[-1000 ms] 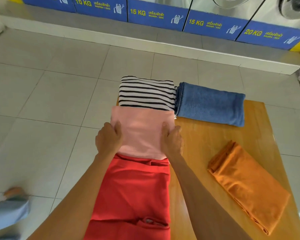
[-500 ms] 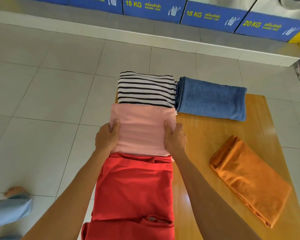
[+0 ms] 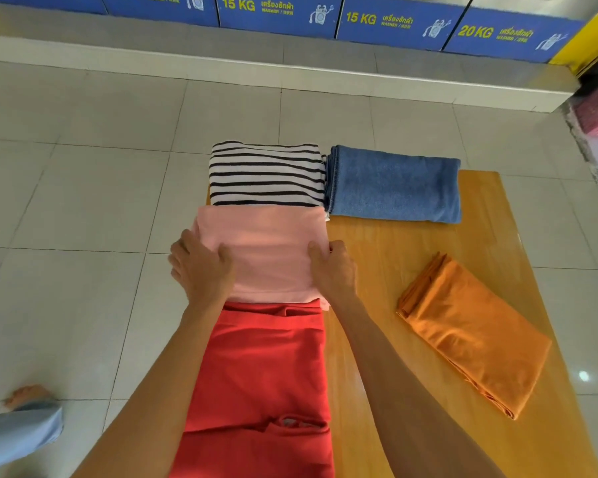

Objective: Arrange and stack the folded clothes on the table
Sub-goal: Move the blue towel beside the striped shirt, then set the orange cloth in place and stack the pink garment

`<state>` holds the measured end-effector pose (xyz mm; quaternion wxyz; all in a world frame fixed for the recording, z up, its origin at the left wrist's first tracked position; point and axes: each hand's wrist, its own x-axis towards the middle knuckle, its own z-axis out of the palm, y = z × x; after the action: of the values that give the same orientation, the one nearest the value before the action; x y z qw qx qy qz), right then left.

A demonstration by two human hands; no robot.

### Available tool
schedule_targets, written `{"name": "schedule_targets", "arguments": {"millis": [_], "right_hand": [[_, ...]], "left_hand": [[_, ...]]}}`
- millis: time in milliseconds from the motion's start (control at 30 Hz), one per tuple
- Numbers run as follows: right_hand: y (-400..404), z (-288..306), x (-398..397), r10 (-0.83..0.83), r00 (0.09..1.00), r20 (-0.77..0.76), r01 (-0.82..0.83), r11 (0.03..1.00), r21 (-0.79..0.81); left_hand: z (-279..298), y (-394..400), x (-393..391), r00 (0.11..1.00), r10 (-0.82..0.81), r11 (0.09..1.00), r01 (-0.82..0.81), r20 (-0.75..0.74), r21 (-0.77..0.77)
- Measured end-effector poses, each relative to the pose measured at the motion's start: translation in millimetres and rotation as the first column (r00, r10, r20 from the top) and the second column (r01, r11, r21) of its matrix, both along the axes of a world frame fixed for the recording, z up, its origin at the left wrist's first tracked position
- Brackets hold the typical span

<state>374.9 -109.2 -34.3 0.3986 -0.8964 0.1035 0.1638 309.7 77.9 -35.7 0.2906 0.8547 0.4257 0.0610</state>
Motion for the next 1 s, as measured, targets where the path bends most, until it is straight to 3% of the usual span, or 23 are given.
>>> {"name": "schedule_targets", "arguments": {"millis": [100, 233, 300, 400, 500, 567, 633, 733, 833, 1000], "right_hand": [[-25.5, 1.3, -12.1, -0.066, 0.994, 0.086, 0.069, 0.997, -0.029], [-69.6, 1.1, -26.2, -0.155, 0.955, 0.252, 0.174, 0.983, -0.054], [-98.8, 3.7, -33.5, -0.214, 0.927, 0.309, 0.250, 0.965, -0.081], [-158.5, 7.3, -48.2, -0.325, 0.859, 0.395, 0.429, 0.878, -0.211], [-230.5, 11.3, -63.7, -0.590, 0.749, 0.303, 0.663, 0.672, -0.329], [-270.5, 12.9, -70.0, -0.758, 0.633, 0.156, 0.746, 0.544, -0.383], [-295.7, 9.4, -73.1, -0.835, 0.550, 0.017, 0.779, 0.506, -0.370], [-307.3, 2.5, -72.1, -0.837, 0.537, -0.101, 0.798, 0.543, -0.261], [-297.4, 6.2, -58.9, -0.765, 0.628, -0.146, 0.740, 0.644, -0.192], [-260.9, 16.7, -17.3, -0.605, 0.795, 0.037, 0.606, 0.795, -0.012]], "left_hand": [[11.7, -31.9, 13.6, 0.996, -0.064, 0.997, 0.061, 0.061, 0.049], [21.5, -106.1, 35.6, 0.924, -0.326, 0.945, 0.319, 0.202, 0.068], [21.0, -152.8, 39.0, 0.842, -0.486, 0.869, 0.494, 0.235, 0.030], [11.7, -215.9, 38.5, 0.724, -0.646, 0.705, 0.687, 0.242, -0.175], [-0.4, -260.9, 45.1, 0.675, -0.721, 0.623, 0.729, 0.155, -0.284], [-3.1, -283.0, 50.4, 0.694, -0.713, 0.641, 0.704, 0.103, -0.306], [-3.2, -299.8, 52.1, 0.709, -0.706, 0.670, 0.671, 0.009, -0.317], [-5.0, -313.1, 49.0, 0.655, -0.738, 0.660, 0.649, -0.162, -0.378], [-6.0, -308.6, 43.9, 0.627, -0.759, 0.633, 0.648, -0.175, -0.423], [-2.8, -253.1, 33.2, 0.809, -0.585, 0.741, 0.561, 0.055, -0.368]]}}
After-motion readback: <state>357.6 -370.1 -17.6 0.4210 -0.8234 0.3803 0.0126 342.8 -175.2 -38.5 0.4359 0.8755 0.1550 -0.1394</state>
